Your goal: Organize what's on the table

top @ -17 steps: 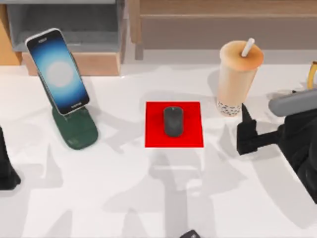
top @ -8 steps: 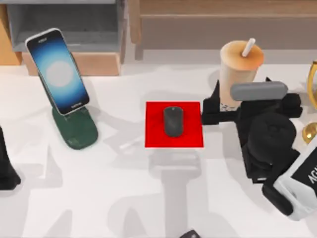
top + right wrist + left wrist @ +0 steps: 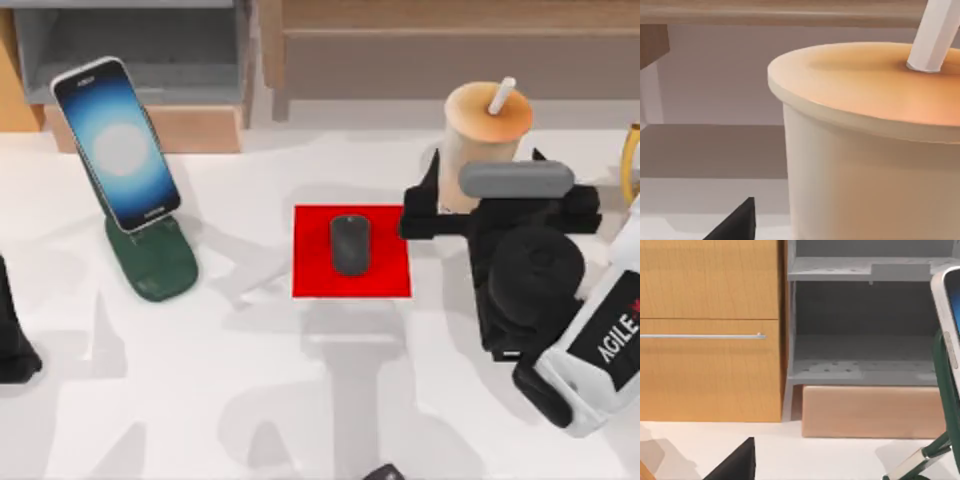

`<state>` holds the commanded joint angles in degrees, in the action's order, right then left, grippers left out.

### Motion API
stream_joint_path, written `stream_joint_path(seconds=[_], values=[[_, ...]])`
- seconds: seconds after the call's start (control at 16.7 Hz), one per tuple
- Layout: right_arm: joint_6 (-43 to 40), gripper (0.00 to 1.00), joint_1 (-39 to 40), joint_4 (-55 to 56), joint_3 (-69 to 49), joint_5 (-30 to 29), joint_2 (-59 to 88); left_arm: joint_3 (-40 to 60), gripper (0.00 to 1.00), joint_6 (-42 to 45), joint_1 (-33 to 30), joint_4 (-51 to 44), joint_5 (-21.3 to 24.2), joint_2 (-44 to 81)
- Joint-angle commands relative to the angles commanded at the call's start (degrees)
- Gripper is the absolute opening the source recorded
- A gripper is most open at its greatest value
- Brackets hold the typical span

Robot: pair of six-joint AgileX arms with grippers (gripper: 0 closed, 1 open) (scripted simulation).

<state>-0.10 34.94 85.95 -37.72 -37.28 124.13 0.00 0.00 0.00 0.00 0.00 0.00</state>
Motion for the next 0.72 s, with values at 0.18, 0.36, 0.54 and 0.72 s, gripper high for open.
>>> stream_joint_path(seconds=[0.18,0.36,0.54,0.72], values=[[0.0,1.0,-0.6,-0.6,-0.7,0.6,0.1,0.0,1.0,0.0,0.0,0.0,0.0,0.0],[0.0,1.0,-2.2,-2.7,-4.2,2.1,1.5,0.0,1.0,0.0,0.0,0.0,0.0,0.0],[-0.1,1.0,-3.0,-3.9,-6.1,3.0,2.2,0.0,1.0,0.0,0.0,0.0,0.0,0.0],[-0.1,1.0,-3.0,-3.9,-6.1,3.0,2.2,0.0,1.0,0.0,0.0,0.0,0.0,0.0]])
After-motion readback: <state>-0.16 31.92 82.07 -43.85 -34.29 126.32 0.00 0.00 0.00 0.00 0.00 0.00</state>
